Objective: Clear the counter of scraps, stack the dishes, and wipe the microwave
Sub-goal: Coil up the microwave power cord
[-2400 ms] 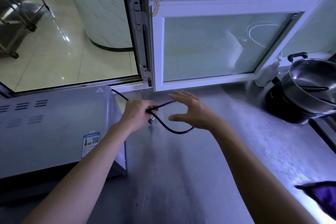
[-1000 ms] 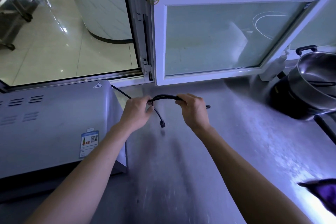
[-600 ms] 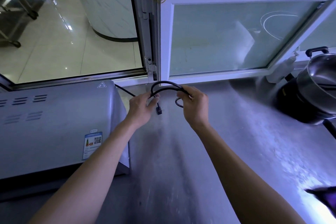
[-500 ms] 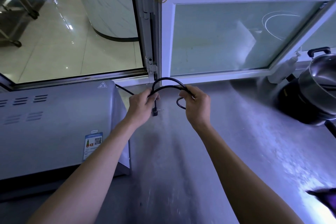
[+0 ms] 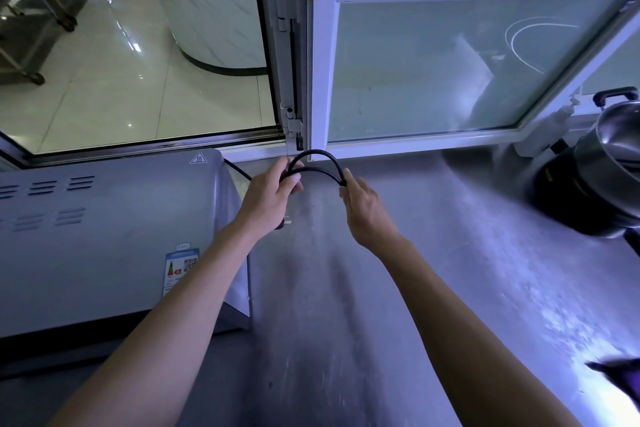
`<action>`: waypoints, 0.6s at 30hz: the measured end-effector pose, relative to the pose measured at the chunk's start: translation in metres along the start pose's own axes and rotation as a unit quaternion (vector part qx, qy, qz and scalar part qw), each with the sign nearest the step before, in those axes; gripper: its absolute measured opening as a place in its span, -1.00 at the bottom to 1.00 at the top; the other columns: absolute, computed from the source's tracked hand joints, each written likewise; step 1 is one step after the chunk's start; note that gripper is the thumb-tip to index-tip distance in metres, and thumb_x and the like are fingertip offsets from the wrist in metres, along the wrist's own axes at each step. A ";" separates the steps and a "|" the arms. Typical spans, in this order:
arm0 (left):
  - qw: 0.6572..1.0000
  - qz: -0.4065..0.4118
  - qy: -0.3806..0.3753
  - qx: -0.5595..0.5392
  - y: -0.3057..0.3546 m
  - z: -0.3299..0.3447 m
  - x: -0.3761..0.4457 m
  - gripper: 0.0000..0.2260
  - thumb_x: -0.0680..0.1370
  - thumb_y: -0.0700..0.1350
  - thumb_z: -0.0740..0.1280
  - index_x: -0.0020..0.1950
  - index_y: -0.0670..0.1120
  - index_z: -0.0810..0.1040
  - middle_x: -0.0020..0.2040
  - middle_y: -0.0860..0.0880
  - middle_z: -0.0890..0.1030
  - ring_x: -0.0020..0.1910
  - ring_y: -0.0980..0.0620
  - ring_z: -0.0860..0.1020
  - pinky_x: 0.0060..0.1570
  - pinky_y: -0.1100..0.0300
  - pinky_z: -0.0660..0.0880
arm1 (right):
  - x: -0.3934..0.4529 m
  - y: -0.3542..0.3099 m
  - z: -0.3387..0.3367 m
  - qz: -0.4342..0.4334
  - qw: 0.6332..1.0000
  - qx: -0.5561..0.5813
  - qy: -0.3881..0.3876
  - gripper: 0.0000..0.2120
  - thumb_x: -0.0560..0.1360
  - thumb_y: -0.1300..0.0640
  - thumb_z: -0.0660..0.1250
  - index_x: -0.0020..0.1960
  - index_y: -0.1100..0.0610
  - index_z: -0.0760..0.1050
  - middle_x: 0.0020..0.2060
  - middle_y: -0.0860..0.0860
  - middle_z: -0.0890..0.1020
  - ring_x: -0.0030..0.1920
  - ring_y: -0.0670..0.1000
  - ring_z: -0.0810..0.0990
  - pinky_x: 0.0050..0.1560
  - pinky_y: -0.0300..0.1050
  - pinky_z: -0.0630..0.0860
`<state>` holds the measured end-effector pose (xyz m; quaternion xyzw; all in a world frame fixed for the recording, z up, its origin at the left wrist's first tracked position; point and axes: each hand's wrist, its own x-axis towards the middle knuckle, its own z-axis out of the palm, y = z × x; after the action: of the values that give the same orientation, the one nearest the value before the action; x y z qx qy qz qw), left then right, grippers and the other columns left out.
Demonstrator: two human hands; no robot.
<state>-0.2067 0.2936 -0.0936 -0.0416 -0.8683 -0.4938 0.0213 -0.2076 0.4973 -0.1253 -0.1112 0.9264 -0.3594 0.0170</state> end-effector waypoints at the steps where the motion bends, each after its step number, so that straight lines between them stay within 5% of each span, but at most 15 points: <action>1: 1.000 0.005 -0.001 0.002 0.000 0.000 -0.001 -0.86 0.67 -0.14 0.20 0.18 0.01 0.48 -0.13 0.06 0.65 -0.14 0.09 0.59 -0.07 0.15 0.47 | -0.001 0.001 -0.001 -0.005 1.000 -0.010 -0.007 -0.60 0.69 0.17 0.03 0.51 0.20 0.22 0.04 0.13 0.49 -0.02 0.17 0.45 -0.10 0.01 0.41; 8: 0.999 0.013 -0.012 0.049 0.001 0.000 -0.004 -0.74 0.68 -0.13 0.18 0.32 0.09 0.48 -0.08 0.10 0.64 -0.11 0.04 0.61 -0.17 0.06 0.57 | -0.004 -0.001 -0.010 0.002 0.998 -0.025 -0.052 -0.71 0.70 0.10 0.02 0.32 0.20 0.34 -0.09 0.12 0.52 -0.05 0.21 0.55 -0.09 0.14 0.49; 13: 0.998 -0.012 -0.008 0.061 -0.001 0.000 -0.002 -0.83 0.69 -0.07 0.16 0.12 -0.01 0.54 -0.18 0.08 0.65 -0.18 0.05 0.61 -0.12 0.04 0.53 | -0.006 -0.010 -0.006 0.003 1.000 0.029 0.010 -0.84 0.65 0.25 0.07 -0.05 0.21 0.40 -0.18 0.13 0.56 -0.18 0.17 0.50 -0.23 0.06 0.45; 18: 0.999 -0.030 0.012 0.020 -0.003 0.000 -0.002 -0.73 0.70 -0.03 0.15 -0.05 -0.04 0.59 -0.20 0.09 0.67 -0.17 0.13 0.60 -0.12 0.14 0.49 | 0.005 -0.028 0.009 0.063 0.986 0.137 0.066 -0.75 0.66 0.19 0.08 -0.07 0.30 0.45 -0.20 0.14 0.60 -0.18 0.15 0.51 -0.19 -0.02 0.42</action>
<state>-0.2053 0.2921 -0.0968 -0.0090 -0.8785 -0.4774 0.0180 -0.2063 0.4699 -0.1127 -0.0251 0.8726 -0.4878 -0.0064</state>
